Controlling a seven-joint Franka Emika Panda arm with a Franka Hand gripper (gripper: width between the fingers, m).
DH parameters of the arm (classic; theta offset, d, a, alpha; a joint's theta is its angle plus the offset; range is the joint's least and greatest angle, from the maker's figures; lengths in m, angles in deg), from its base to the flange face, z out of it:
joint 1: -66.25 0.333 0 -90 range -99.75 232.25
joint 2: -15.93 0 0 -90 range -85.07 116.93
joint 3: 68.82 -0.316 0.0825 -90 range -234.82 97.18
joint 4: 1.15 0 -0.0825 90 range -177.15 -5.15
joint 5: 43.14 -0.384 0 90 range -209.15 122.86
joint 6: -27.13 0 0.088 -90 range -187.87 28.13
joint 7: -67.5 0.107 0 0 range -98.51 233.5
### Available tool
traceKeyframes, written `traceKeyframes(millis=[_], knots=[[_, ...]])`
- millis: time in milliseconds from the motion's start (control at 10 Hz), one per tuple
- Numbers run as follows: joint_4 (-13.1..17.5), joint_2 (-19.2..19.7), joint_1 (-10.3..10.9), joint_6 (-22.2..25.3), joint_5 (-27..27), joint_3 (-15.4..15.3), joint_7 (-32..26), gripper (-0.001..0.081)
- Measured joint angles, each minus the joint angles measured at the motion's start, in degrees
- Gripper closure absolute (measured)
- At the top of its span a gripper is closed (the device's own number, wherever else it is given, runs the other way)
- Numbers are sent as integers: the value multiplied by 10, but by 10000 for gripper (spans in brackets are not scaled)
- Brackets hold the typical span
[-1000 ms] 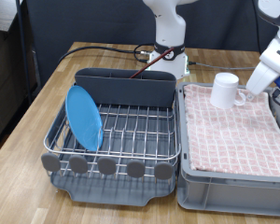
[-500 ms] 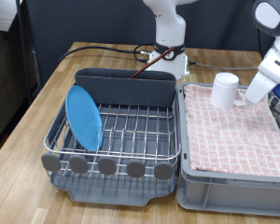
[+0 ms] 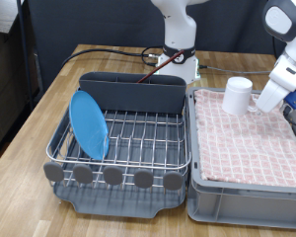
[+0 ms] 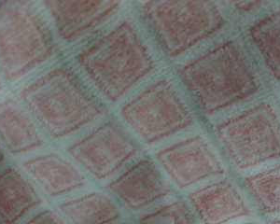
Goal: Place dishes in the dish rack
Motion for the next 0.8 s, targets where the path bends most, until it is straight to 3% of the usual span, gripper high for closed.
traceKeyframes(millis=[800], knots=[[-21,-5,-4,-7,0,2,-27,3]])
